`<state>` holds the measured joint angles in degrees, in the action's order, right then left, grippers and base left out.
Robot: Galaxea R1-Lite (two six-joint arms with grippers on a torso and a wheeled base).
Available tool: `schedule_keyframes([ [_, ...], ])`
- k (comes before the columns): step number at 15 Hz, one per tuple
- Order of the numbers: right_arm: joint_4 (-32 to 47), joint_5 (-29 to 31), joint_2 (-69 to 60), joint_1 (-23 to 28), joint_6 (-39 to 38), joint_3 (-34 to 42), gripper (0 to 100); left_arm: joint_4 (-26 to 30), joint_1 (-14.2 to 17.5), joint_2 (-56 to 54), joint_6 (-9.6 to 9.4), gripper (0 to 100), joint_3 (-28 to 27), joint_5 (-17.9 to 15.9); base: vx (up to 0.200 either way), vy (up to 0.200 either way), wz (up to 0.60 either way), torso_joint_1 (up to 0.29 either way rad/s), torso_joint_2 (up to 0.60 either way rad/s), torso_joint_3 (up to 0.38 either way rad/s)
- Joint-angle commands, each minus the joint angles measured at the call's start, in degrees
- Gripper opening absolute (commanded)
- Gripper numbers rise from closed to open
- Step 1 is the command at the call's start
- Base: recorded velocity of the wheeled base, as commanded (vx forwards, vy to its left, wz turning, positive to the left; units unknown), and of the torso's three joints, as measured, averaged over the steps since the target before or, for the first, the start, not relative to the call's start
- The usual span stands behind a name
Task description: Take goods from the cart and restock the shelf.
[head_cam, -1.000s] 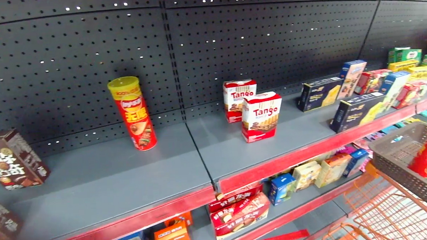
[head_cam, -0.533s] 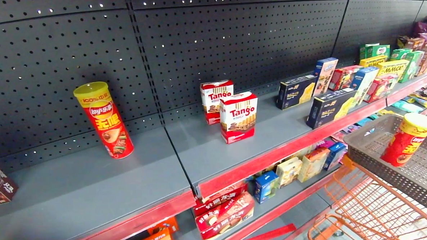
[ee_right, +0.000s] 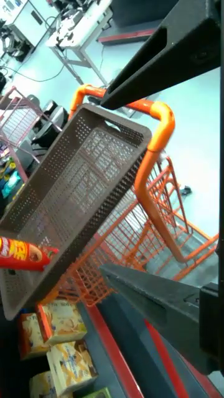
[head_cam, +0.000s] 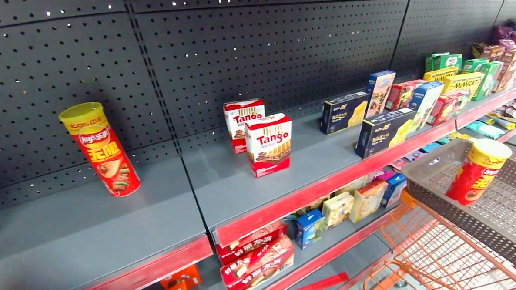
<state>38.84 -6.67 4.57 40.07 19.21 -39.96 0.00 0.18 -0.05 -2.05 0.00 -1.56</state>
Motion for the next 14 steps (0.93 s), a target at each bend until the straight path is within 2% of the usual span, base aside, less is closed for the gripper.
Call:
schedule_keyframes([
  [1,0.0,0.0,0.0,-0.5,0.0,0.1,100,0.0,0.0,0.0,0.03,100,0.0,0.0,0.000,0.000,0.00,0.000,0.00,0.000],
  [5,0.0,-0.1,0.4,-0.7,0.0,0.5,100,0.0,0.0,0.0,0.38,100,0.0,0.1,0.000,0.000,0.00,0.000,0.00,0.000],
  [8,-3.5,0.0,0.3,-0.6,0.0,4.3,100,0.0,0.0,0.0,0.38,100,0.0,0.1,0.000,0.000,0.00,0.000,0.00,0.000],
  [11,-7.8,0.1,0.4,-0.6,0.0,7.1,100,0.0,0.0,0.0,0.29,100,0.0,0.1,0.000,0.000,-0.60,0.004,0.00,0.001],
  [14,-7.8,-0.1,0.4,-1.4,0.0,7.1,100,0.0,0.0,0.0,0.38,100,0.0,0.1,0.000,0.000,0.00,0.074,-0.14,-0.079],
])
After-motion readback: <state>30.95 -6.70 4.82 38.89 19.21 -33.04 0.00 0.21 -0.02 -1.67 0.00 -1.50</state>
